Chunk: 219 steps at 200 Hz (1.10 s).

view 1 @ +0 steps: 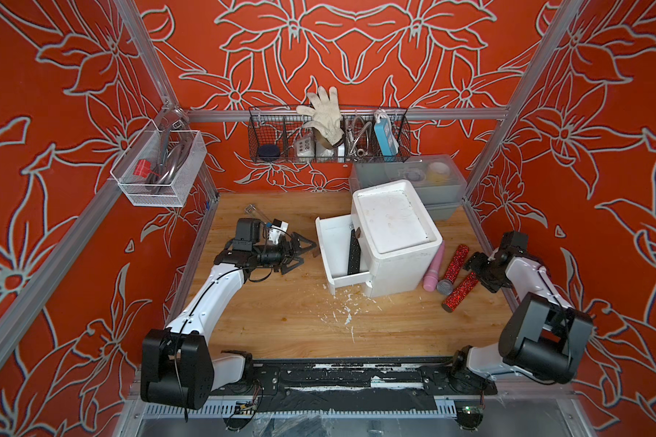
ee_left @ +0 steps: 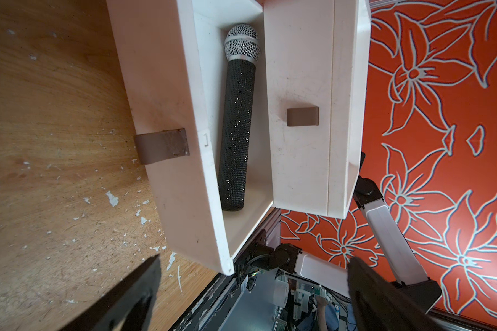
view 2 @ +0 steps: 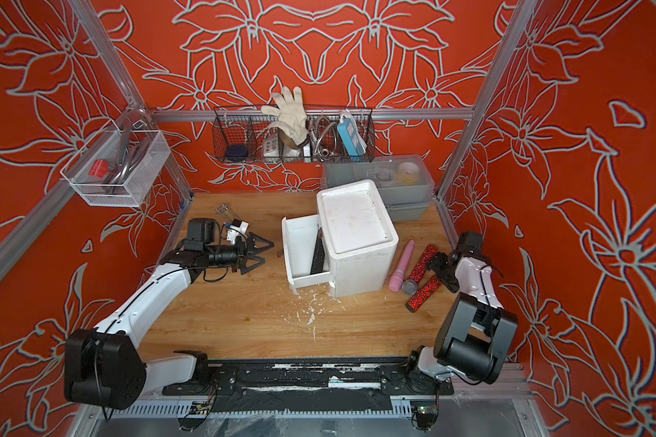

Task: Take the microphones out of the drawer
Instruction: Place the microphone at the center of the board.

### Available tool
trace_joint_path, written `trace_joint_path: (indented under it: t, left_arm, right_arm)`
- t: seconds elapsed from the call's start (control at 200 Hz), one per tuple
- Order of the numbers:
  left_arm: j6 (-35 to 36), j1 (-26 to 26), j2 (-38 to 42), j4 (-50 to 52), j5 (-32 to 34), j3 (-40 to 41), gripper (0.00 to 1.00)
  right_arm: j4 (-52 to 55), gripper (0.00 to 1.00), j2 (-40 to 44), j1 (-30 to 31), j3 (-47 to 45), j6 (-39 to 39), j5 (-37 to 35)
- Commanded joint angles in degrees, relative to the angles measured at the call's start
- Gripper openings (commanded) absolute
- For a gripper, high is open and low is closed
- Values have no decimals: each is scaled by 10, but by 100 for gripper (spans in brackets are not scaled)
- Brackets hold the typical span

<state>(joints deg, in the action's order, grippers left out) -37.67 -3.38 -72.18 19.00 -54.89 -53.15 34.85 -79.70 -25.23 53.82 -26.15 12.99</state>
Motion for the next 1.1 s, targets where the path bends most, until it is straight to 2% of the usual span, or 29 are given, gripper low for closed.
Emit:
trace_joint_path:
  t: [0.0,0.14,0.255,0.355,0.525,0.706,0.816,0.936,1.091]
  left_arm:
    - [53,-1,2,47,20,-41,99]
    - [71,-4,-23,77,30,-85,95]
    - [89,-23,-42,106,53,-129,92]
    - [127,-57,-63,152,104,-176,91]
    - [165,-105,-100,207,167,-236,88]
    - [168,-133,-113,223,208,-248,88]
    - [171,-143,-119,232,223,-252,88]
    - [172,-153,-125,232,230,-254,88]
    - [181,-175,-143,249,263,-277,88]
  right_arm:
    - [11,75,57,6,7,-1,39]
    - [-4,77,127,54,18,-17,106]
    - [-13,79,155,95,69,-25,153]
    - [-14,77,148,131,132,-23,194]
    - [33,77,86,200,242,14,224]
    - [59,74,55,229,277,47,225]
    - [100,73,51,241,284,84,177]
    - [120,72,53,244,273,109,164]
    - [136,64,49,255,266,128,145]
